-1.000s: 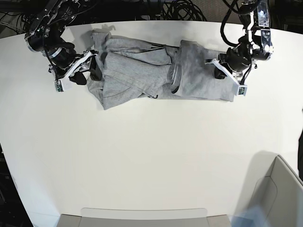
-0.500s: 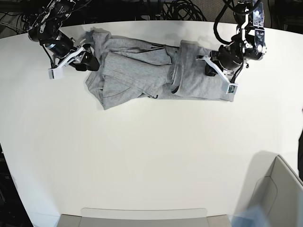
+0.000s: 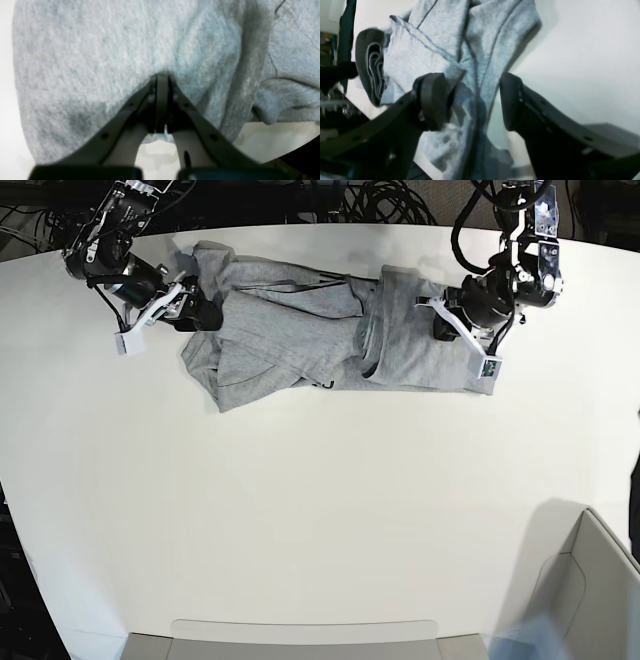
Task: Fold the T-shirt properly
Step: 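Grasp the other strip end with the right gripper and lift it, then fold the held end over onto the bundle with the right gripper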
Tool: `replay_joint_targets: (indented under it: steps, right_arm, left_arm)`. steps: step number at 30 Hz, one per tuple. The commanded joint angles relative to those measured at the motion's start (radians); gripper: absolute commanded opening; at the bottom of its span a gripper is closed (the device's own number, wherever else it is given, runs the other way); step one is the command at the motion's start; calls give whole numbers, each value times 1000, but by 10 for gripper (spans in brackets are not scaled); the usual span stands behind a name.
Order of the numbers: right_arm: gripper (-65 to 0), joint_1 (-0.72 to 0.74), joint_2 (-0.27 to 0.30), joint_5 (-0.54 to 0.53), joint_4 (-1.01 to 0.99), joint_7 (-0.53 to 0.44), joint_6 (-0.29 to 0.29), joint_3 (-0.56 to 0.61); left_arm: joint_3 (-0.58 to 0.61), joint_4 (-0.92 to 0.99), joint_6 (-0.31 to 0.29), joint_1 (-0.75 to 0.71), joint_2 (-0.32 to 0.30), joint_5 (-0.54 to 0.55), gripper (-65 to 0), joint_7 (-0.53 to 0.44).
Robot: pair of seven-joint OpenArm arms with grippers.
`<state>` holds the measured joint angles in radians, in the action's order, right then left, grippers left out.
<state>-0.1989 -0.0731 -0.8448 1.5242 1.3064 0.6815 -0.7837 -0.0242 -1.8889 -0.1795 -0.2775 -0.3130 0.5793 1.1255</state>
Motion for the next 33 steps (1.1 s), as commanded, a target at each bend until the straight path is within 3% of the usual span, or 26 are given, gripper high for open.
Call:
replay_joint_targets:
  steps: [1,11,17,21,23,28,33]
  right_arm:
    - [-305,3,-3,22,6,31,17,22]
    - [-305,14,-46,45,9,22,17,56]
    - [-305,71,-84,207,8,22,17,54]
    - [-316,83,-84,239,6,22,17,54]
    - [-366,83,-84,243,8,22,17,54]
    - [-637,83,-84,244,9,23,17,54]
    - [-650,114,-52,243,9,22,17,54]
  left_arm:
    - [-1,-14,-2,5,-5,9,-650,-14]
    - [-1,-14,-2,-16,-5,9,-650,-17]
    - [-3,-14,-2,-15,-7,9,-650,-17]
    - [-3,-14,-2,-15,-7,9,-650,-17]
    - [-6,-14,-2,-15,-7,9,-650,-17]
    - [-7,-14,-2,-15,-8,9,-650,-17]
    - [-7,-14,-2,-13,-8,9,-650,-15]
